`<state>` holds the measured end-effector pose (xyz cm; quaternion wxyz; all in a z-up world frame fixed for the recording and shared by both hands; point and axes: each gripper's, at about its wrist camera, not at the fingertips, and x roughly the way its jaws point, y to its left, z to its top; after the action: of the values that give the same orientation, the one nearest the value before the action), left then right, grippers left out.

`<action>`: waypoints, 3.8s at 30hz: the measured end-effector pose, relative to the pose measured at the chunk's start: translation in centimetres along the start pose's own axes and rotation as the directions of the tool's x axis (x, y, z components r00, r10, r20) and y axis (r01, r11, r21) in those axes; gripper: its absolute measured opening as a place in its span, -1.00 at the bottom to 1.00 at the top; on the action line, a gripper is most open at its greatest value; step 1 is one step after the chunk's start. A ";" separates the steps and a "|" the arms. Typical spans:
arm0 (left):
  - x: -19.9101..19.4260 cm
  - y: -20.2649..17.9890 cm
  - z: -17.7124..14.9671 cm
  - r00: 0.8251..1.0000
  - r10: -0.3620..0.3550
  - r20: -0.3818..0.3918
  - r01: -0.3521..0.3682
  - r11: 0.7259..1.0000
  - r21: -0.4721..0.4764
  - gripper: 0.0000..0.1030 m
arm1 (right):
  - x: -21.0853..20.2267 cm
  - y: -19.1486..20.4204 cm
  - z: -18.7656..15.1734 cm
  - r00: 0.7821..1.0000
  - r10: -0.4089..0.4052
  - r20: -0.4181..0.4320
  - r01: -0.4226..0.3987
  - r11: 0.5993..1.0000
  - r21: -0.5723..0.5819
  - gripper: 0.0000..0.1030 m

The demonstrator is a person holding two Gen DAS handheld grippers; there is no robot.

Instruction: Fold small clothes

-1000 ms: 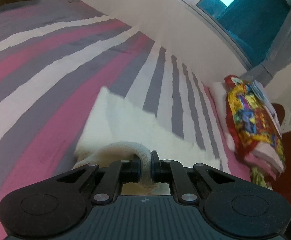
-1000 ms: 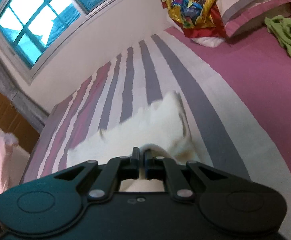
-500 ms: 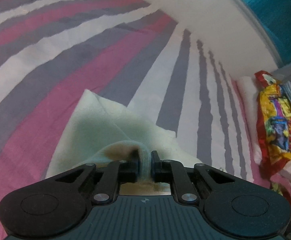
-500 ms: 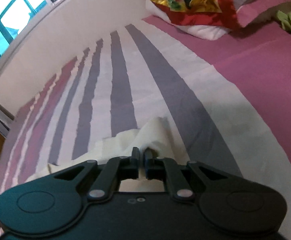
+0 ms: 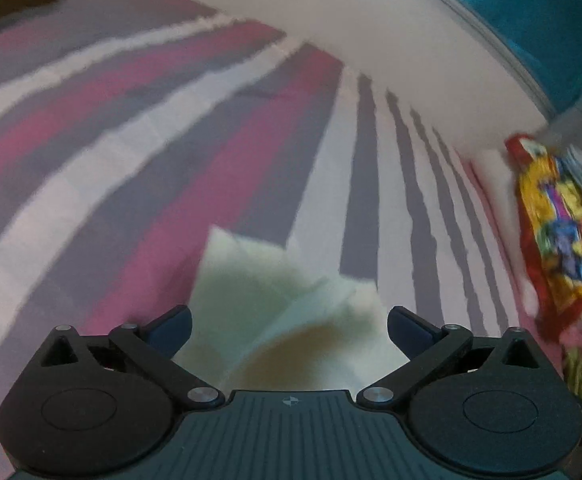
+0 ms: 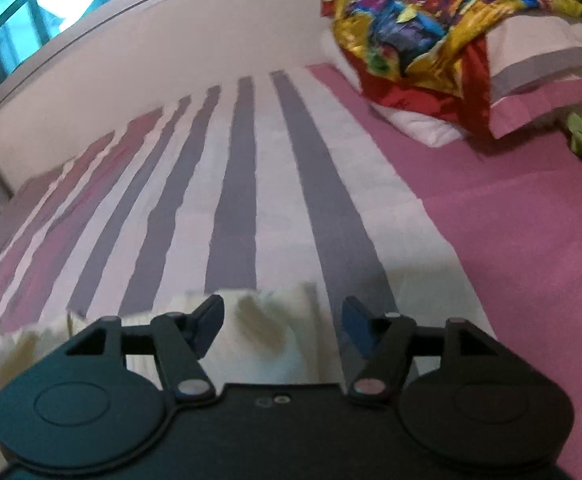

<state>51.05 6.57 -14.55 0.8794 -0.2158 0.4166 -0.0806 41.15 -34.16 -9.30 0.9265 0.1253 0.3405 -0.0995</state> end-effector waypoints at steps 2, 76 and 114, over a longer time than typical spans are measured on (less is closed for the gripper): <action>0.6 -0.7 0.2 1.000 0.003 -0.012 -0.003 0.999 0.045 0.99 | 0.2 0.0 -0.3 1.000 0.015 -0.018 -0.016 1.000 -0.020 0.15; 0.5 -3.5 -5.1 0.983 0.161 0.093 -0.175 0.969 0.173 0.83 | -0.3 11.6 -6.8 0.995 0.082 -0.065 -0.096 0.962 -0.255 -0.31; -4.6 7.7 -16.5 0.965 -0.185 0.185 0.256 0.815 -0.520 -0.11 | -3.0 11.6 -12.3 0.980 0.116 -0.162 -0.148 0.968 -0.203 -0.03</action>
<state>35.20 9.82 -24.04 0.7921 -0.5058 0.3383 -0.0477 34.60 -19.14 -14.55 0.9112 0.0544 0.4083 0.0095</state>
